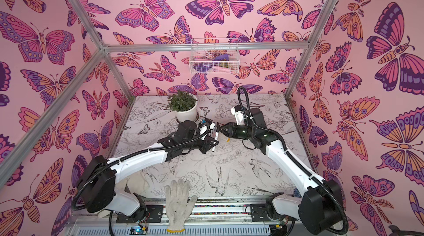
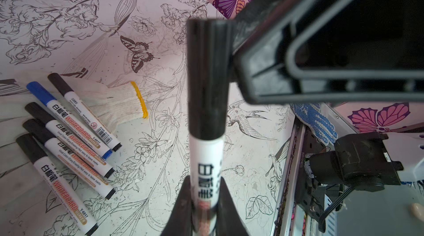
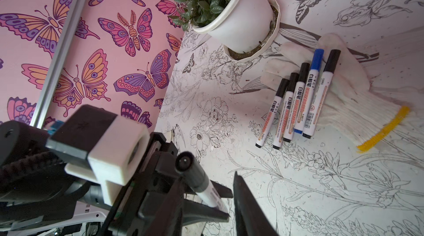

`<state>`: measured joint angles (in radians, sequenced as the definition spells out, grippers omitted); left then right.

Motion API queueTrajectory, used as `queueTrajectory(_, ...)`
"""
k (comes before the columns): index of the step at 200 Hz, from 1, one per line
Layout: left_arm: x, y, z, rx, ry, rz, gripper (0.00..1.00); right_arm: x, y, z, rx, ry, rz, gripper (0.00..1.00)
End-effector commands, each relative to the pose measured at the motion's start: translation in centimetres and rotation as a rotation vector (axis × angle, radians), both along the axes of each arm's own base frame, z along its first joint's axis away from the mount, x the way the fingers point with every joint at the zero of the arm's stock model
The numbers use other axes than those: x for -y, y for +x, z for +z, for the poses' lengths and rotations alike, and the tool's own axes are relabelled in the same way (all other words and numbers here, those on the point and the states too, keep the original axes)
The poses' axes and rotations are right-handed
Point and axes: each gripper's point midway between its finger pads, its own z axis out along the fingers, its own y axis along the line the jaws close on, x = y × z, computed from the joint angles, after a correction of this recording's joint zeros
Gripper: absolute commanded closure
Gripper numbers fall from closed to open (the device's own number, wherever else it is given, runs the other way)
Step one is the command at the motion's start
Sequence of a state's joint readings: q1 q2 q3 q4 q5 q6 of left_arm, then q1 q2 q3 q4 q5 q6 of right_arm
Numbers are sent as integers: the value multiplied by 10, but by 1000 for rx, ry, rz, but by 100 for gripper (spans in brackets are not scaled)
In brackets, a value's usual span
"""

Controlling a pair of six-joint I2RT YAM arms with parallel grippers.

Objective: Insert pens into pen caps
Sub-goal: Put on the pen cap to the pen.

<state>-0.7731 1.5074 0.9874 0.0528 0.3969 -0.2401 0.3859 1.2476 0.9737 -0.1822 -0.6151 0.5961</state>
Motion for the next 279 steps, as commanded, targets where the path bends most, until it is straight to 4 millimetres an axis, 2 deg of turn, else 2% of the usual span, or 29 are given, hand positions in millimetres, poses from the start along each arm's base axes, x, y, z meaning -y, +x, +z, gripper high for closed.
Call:
queueTrajectory(1,7,-6,5,13,-23,-43,100,-4,7,22,58,40,-1,63)
queueTrajectory(23,10,-10,4,6,-27,-71,100,-6,10,22,56,49,1,64)
queueTrajectory(70,13,-14,7,5,-35,-95,100,-9,14,13,40,40,12,77)
queueTrajectory(87,12,-11,5,4,-28,-76,100,-11,11,4,19,27,22,86)
queueTrajectory(104,10,-2,7,21,-23,-27,100,-12,6,-5,-2,18,30,100)
queueTrajectory(132,3,24,14,56,-22,115,100,-18,-11,-23,-72,15,74,100)
queueTrajectory(150,3,36,25,75,-48,162,100,-18,-23,-36,-100,-18,104,100)
queueTrajectory(219,5,77,53,84,-120,227,100,-10,-55,-73,-209,-119,184,100)
queueTrajectory(233,7,81,47,78,-109,224,100,-6,-51,-74,-199,-134,161,100)
queueTrajectory(250,14,80,20,21,-78,202,100,7,-33,-76,-191,-169,61,100)
queueTrajectory(255,16,79,9,-1,-65,195,100,10,-27,-74,-184,-166,34,95)
queueTrajectory(270,21,75,-25,-62,-31,183,100,26,-6,-67,-162,-155,-90,67)
queueTrajectory(279,23,75,-44,-96,-16,188,100,35,6,-58,-122,-130,-157,56)
